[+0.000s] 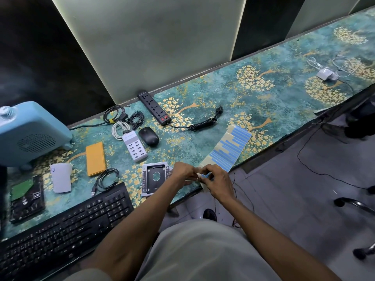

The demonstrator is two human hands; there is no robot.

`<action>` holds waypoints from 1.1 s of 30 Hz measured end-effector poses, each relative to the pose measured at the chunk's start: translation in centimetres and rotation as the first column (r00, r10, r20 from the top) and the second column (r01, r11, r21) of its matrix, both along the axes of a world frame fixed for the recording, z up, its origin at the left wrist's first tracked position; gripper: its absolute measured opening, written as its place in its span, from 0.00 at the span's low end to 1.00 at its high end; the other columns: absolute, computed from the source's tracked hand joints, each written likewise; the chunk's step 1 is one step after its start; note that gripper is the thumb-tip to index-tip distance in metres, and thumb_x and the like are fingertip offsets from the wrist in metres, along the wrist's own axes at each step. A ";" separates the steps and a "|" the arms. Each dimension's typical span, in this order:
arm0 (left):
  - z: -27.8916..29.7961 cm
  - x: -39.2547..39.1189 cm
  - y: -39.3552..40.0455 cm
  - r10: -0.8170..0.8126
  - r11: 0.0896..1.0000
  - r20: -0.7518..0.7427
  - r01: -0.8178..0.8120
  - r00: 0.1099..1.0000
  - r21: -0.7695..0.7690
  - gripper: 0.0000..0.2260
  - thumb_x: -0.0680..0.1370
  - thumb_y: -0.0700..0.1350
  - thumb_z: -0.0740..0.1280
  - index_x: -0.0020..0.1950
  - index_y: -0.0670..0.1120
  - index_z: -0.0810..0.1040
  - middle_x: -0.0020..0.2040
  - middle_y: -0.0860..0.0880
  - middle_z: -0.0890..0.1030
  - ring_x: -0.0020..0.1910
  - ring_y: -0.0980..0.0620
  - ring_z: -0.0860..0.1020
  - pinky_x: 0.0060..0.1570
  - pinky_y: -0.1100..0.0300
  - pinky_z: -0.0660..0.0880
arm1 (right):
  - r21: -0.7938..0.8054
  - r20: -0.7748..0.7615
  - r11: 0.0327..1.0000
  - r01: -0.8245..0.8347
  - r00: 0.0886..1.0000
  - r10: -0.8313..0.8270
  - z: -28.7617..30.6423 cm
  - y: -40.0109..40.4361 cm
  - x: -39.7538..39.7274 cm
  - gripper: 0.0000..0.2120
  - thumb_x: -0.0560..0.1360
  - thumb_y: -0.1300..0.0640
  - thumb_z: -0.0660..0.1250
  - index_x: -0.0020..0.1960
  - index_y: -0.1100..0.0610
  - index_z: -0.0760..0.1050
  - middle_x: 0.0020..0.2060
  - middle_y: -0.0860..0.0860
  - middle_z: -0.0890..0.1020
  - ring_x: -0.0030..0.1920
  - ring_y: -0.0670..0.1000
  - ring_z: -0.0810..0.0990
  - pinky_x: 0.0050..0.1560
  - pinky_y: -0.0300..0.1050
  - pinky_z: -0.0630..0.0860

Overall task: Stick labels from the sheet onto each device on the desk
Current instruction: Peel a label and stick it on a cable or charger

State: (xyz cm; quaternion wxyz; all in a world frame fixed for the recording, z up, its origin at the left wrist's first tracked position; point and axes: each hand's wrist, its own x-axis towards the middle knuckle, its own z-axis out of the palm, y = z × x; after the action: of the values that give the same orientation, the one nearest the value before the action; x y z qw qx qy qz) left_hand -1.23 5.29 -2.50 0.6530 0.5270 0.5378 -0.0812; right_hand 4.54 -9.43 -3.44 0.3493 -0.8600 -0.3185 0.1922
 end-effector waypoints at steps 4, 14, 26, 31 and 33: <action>-0.5 -0.2 0.1 0.043 0.999 0.077 -0.042 0.996 -0.016 0.11 0.75 0.40 0.75 0.37 0.36 0.79 0.24 0.42 0.75 0.19 0.51 0.68 0.23 0.64 0.63 | 0.027 -0.019 0.999 -0.017 1.000 0.018 0.3 0.5 1.0 0.04 0.73 0.58 0.77 0.47 0.52 0.83 0.44 0.49 0.83 0.40 0.48 0.82 0.44 0.51 0.81; 0.3 -0.3 -0.2 0.105 0.994 0.148 -0.106 0.983 -0.001 0.12 0.74 0.43 0.77 0.52 0.36 0.82 0.39 0.41 0.83 0.34 0.46 0.83 0.30 0.56 0.81 | 0.026 -0.086 0.997 -0.073 0.993 0.075 -0.2 1.3 2.9 0.05 0.75 0.63 0.73 0.48 0.55 0.85 0.42 0.48 0.87 0.43 0.47 0.85 0.48 0.48 0.83; -0.4 -1.0 -0.3 0.294 0.950 0.093 -0.302 0.951 0.080 0.05 0.79 0.41 0.70 0.47 0.39 0.82 0.36 0.42 0.81 0.28 0.49 0.78 0.28 0.59 0.78 | 0.088 -0.209 0.995 -0.056 0.975 0.073 -0.1 3.6 3.1 0.04 0.74 0.58 0.70 0.44 0.52 0.83 0.34 0.48 0.84 0.37 0.48 0.85 0.44 0.54 0.84; 0.4 -3.3 0.4 0.487 0.854 0.147 -0.505 0.861 0.125 0.16 0.80 0.49 0.70 0.45 0.35 0.81 0.34 0.42 0.80 0.22 0.52 0.69 0.22 0.64 0.65 | 0.137 -0.197 0.982 -0.131 0.968 0.157 -0.1 6.0 0.9 0.04 0.74 0.61 0.70 0.43 0.54 0.83 0.36 0.47 0.85 0.39 0.43 0.82 0.45 0.43 0.80; 1.0 -4.8 0.7 0.532 0.831 0.162 -0.549 0.831 0.085 0.14 0.78 0.47 0.72 0.41 0.37 0.78 0.32 0.41 0.77 0.22 0.51 0.67 0.23 0.63 0.64 | 0.138 -0.168 0.967 -0.213 0.957 0.234 0.1 6.9 -0.5 0.04 0.74 0.62 0.70 0.45 0.56 0.84 0.37 0.48 0.85 0.38 0.41 0.81 0.44 0.38 0.77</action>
State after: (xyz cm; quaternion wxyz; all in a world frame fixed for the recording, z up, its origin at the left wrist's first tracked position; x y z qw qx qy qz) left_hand -5.99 5.94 -1.54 0.6479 0.3980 0.6249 0.1768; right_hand 4.00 -2.51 -3.30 0.4033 -0.7749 -0.3911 0.2895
